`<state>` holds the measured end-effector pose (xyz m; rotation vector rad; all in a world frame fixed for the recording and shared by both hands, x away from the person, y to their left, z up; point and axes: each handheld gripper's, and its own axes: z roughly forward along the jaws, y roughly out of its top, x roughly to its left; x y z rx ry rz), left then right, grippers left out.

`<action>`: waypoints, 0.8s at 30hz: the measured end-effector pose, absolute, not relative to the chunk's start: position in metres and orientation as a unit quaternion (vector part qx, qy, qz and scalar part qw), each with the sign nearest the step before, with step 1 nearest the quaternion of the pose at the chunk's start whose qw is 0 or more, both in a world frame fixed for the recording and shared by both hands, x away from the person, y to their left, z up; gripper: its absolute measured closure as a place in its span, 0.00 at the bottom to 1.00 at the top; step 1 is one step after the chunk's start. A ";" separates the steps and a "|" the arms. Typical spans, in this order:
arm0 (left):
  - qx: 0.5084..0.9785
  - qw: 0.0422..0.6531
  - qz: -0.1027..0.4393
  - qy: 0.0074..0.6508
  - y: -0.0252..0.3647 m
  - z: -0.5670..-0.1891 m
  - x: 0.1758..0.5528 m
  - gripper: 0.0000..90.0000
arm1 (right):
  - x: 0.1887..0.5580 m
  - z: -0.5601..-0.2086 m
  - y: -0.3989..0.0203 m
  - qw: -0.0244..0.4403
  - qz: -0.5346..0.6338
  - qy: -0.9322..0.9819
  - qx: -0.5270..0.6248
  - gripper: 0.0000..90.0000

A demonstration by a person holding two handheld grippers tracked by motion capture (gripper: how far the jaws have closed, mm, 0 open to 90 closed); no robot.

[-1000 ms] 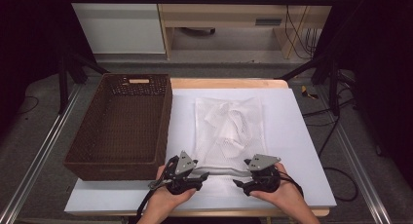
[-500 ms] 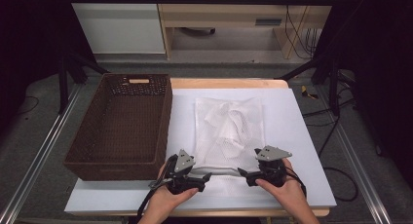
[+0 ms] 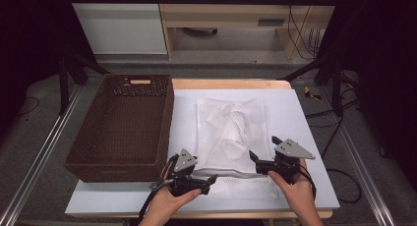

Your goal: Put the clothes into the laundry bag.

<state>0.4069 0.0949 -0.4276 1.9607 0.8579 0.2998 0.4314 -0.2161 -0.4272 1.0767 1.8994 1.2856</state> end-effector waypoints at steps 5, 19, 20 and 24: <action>0.797 0.476 0.129 0.348 0.102 -0.412 0.403 0.10 | 0.435 -0.426 -0.229 0.304 0.469 0.701 0.444 0.08; 0.779 0.474 0.182 0.368 0.146 -0.379 0.407 0.09 | 0.440 -0.431 -0.250 0.300 0.469 0.686 0.468 0.08; 0.777 0.474 0.185 0.371 0.150 -0.377 0.408 0.09 | 0.441 -0.432 -0.251 0.299 0.467 0.686 0.470 0.08; 0.769 0.473 0.192 0.384 0.165 -0.371 0.412 0.08 | 0.442 -0.434 -0.257 0.299 0.464 0.680 0.482 0.08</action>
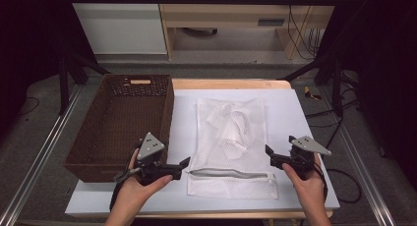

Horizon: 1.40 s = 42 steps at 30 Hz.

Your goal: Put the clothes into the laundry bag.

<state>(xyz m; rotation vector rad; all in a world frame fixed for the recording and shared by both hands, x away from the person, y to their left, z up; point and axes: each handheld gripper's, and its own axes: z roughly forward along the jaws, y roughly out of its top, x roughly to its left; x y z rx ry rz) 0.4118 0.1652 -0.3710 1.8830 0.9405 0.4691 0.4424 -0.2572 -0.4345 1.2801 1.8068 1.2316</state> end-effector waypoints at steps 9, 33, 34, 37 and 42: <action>0.757 0.469 0.203 0.407 0.194 -0.365 0.419 0.08 | 0.446 -0.439 -0.271 0.305 0.447 0.674 0.502 0.08; 0.723 0.458 0.252 0.451 0.257 -0.350 0.428 0.07 | 0.453 -0.452 -0.293 0.307 0.414 0.664 0.542 0.09; 0.723 0.456 0.253 0.453 0.259 -0.350 0.428 0.07 | 0.453 -0.453 -0.294 0.307 0.412 0.664 0.544 0.08; 0.721 0.451 0.260 0.458 0.267 -0.349 0.429 0.07 | 0.454 -0.454 -0.297 0.304 0.410 0.662 0.549 0.08; 0.712 0.448 0.267 0.470 0.283 -0.348 0.430 0.07 | 0.455 -0.458 -0.299 0.302 0.402 0.664 0.554 0.08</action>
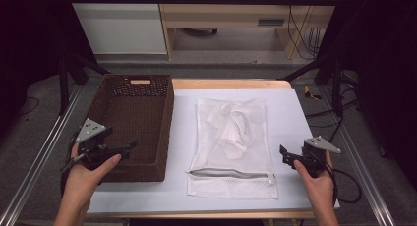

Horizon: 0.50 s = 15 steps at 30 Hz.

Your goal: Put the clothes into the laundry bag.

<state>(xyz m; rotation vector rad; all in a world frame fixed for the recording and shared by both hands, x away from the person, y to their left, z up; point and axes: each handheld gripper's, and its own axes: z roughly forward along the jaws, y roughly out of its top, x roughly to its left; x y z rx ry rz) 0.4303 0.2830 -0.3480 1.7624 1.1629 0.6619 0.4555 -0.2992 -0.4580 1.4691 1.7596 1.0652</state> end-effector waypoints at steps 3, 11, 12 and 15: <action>0.708 0.444 0.276 0.476 0.292 -0.347 0.430 0.07 | 0.456 -0.459 -0.300 0.300 0.398 0.663 0.559 0.08; 0.701 0.431 0.294 0.486 0.308 -0.346 0.430 0.06 | 0.456 -0.465 -0.303 0.301 0.389 0.669 0.557 0.07; 0.701 0.431 0.294 0.486 0.308 -0.346 0.430 0.06 | 0.456 -0.465 -0.303 0.300 0.388 0.671 0.556 0.07; 0.703 0.434 0.293 0.482 0.307 -0.346 0.430 0.06 | 0.456 -0.466 -0.303 0.300 0.387 0.673 0.554 0.07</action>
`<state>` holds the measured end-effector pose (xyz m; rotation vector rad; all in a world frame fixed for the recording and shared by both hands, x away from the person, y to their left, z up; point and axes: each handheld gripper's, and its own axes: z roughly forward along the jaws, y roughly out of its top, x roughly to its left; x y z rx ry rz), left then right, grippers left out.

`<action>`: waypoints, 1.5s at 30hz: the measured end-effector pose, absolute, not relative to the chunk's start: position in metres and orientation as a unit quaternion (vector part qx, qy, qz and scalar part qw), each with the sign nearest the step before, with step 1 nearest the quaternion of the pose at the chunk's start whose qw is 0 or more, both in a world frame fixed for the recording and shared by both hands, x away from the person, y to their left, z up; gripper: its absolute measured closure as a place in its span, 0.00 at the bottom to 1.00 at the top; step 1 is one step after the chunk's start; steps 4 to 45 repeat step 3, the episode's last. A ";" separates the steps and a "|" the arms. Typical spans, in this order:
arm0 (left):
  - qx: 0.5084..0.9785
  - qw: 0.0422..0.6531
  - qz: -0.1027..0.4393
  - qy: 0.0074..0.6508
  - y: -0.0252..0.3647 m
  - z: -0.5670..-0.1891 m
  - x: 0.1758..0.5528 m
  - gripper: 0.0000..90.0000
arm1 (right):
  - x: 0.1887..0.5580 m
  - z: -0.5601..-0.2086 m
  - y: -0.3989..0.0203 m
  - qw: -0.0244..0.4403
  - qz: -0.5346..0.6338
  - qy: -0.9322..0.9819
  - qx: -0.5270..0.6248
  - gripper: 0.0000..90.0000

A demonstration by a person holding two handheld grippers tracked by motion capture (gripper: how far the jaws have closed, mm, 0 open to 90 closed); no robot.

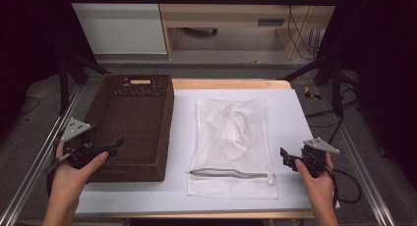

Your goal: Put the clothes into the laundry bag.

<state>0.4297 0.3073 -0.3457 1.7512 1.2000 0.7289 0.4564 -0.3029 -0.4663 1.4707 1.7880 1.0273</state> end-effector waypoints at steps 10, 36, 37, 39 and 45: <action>0.708 0.435 0.291 0.474 0.304 -0.346 0.430 0.05 | 0.456 -0.467 -0.302 0.295 0.386 0.676 0.554 0.07; 0.708 0.435 0.291 0.474 0.304 -0.346 0.430 0.05 | 0.456 -0.467 -0.302 0.295 0.386 0.676 0.554 0.07; 0.708 0.435 0.291 0.474 0.304 -0.346 0.430 0.05 | 0.456 -0.467 -0.302 0.295 0.386 0.676 0.554 0.07; 0.708 0.435 0.291 0.474 0.304 -0.346 0.430 0.05 | 0.456 -0.467 -0.302 0.295 0.386 0.676 0.554 0.07; 0.708 0.435 0.291 0.474 0.304 -0.346 0.430 0.05 | 0.456 -0.467 -0.302 0.295 0.386 0.676 0.554 0.07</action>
